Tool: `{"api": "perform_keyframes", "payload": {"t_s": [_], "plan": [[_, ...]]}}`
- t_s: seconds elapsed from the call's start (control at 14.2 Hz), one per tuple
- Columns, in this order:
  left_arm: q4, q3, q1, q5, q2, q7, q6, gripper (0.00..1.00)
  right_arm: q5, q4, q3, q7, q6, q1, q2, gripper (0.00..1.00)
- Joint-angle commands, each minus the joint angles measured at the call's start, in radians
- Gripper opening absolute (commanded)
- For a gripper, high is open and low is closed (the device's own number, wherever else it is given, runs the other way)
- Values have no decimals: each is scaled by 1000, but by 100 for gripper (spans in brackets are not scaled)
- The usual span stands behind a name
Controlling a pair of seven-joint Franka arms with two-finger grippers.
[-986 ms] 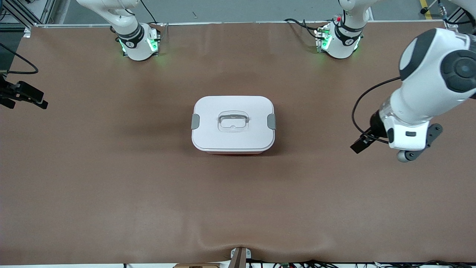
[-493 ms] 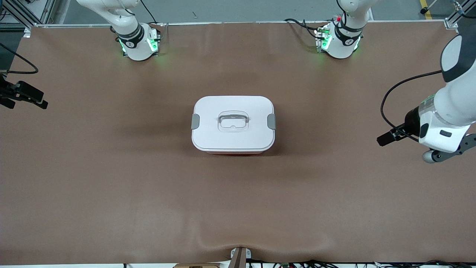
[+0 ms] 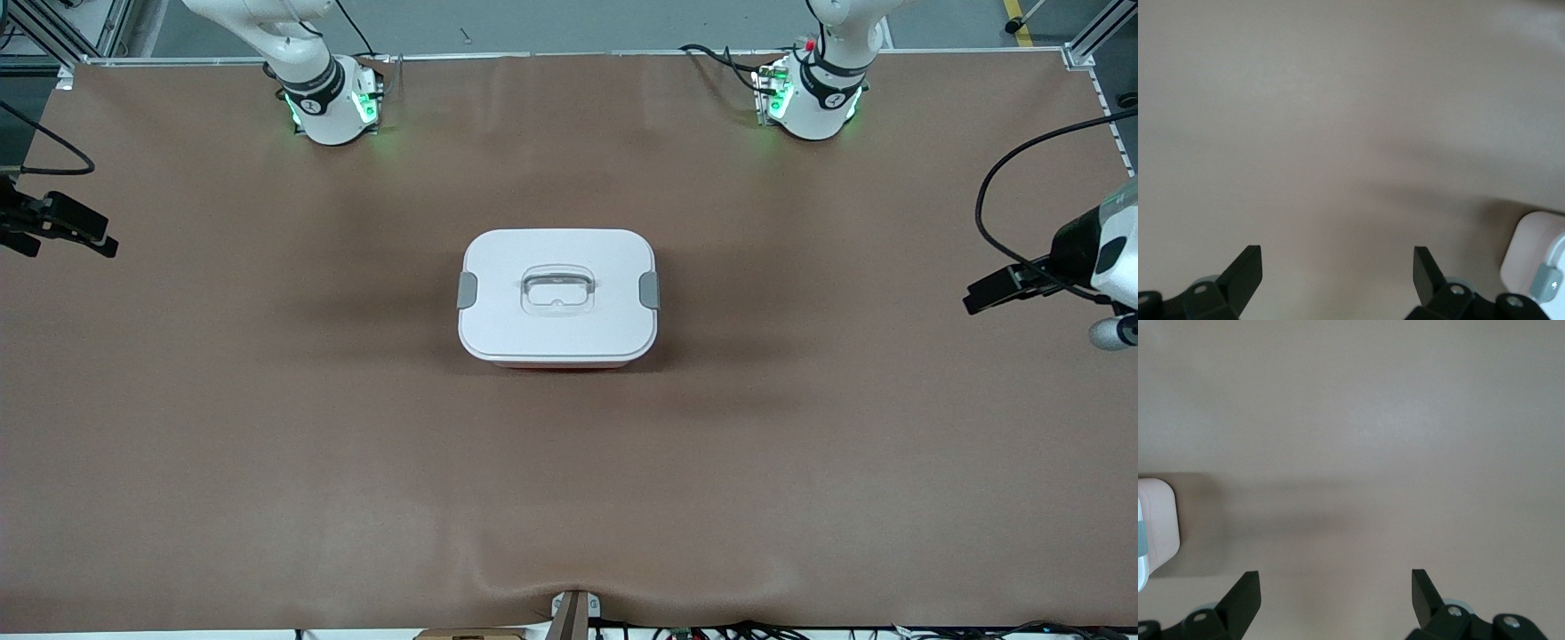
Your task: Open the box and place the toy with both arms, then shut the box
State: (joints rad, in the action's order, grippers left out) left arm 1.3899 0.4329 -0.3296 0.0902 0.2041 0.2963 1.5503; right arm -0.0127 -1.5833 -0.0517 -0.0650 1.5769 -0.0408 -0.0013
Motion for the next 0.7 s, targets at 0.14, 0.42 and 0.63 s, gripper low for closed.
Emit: {"api": "perform_keyframes", "payload": {"t_s": [0.14,0.42,0.63], "plan": [[60,-282,233,-50,-107,-155,-13,100,2,19,0,-1,-21,-2,9,100],[156,-351,328,-56,-201,-163,-10,100,2,19,0,-4,-21,-4,11,100],[221,-495,467,-114,-262,-154,-4,100,2,17,0,-36,-21,-10,11,100]]}}
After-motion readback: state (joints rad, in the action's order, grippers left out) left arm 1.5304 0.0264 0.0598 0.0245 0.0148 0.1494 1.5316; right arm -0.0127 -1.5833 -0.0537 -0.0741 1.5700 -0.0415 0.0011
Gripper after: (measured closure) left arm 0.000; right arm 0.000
